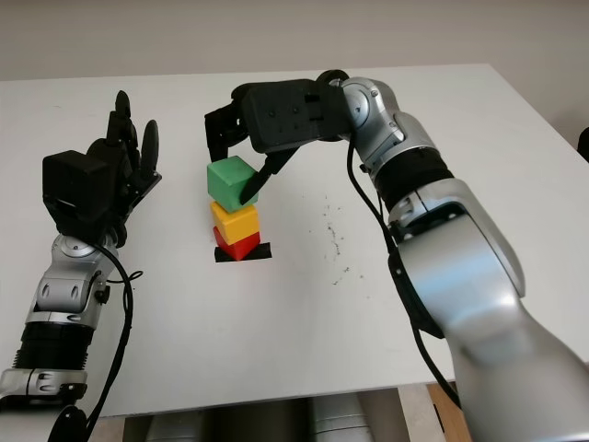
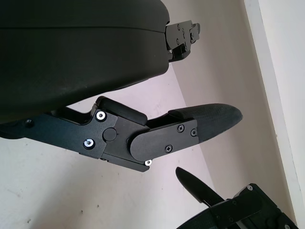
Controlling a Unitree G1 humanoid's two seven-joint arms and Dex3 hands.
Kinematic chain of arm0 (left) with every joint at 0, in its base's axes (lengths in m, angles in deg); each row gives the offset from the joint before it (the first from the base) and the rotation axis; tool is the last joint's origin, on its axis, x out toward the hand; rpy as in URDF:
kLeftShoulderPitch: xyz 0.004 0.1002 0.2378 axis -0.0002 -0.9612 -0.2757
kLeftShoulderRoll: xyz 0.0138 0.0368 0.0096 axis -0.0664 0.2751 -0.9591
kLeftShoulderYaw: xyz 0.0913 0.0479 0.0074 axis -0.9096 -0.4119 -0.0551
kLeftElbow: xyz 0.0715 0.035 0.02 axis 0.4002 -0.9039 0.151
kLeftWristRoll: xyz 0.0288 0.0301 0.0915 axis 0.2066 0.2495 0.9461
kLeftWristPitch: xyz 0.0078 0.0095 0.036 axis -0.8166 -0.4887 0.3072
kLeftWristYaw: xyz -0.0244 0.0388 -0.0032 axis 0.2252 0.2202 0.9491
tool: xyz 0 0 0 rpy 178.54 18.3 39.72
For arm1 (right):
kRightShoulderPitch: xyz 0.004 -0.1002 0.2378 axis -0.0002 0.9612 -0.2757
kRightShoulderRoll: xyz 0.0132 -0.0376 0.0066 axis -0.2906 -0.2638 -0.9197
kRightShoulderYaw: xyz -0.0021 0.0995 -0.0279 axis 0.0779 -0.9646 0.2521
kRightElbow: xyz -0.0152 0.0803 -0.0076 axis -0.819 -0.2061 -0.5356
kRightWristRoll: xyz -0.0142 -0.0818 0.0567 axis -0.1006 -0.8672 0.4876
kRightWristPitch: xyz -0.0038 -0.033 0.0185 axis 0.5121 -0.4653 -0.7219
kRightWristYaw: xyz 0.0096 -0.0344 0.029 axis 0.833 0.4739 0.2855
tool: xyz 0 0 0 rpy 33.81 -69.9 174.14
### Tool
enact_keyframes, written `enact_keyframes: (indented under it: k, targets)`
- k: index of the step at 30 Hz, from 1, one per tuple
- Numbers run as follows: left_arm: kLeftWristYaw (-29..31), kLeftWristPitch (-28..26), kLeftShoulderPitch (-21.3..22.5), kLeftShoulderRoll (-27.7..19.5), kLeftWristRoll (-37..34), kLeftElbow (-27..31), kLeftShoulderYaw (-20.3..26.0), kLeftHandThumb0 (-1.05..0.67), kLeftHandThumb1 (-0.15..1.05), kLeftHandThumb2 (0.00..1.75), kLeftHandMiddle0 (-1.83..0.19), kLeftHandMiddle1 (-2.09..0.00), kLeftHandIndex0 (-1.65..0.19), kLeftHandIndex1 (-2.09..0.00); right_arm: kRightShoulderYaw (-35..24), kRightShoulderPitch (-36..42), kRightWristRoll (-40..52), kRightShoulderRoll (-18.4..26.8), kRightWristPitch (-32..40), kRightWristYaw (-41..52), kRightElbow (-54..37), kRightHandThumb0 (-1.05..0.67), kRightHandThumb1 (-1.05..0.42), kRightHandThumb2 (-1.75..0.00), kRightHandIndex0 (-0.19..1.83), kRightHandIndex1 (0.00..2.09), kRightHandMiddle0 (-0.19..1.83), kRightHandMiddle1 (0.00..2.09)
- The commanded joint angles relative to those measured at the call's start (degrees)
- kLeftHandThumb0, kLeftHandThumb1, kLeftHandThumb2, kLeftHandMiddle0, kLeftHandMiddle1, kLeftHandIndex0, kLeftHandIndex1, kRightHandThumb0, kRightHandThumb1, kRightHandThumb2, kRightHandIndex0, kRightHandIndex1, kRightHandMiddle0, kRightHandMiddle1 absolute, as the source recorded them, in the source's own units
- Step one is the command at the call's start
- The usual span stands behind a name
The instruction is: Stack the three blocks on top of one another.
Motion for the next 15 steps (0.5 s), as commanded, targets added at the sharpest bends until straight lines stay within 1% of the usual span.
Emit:
enact_keyframes:
  k: [1, 15]
  targets:
    - [0.3, 0.3, -0.5, -0.4, 0.1, 0.9, 0.1, -0.79, 1.05, 0.68, 0.19, 0.0, 0.19, 0.0, -0.2, -0.3, 0.2, -0.3, 0.1, 0.2, -0.9, -0.5, -0.92, -0.06, 0.35, 0.12, 0.39, 1.54]
    - [0.3, -0.5, -0.7, -0.4, 1.0, 1.6, -0.1, -0.79, 1.05, 0.7, 0.19, 0.0, 0.19, 0.0, -0.3, -0.3, 0.4, -0.3, 0.5, 1.5, -0.9, -0.5, -0.92, -0.05, 0.35, 0.09, 0.4, 1.52]
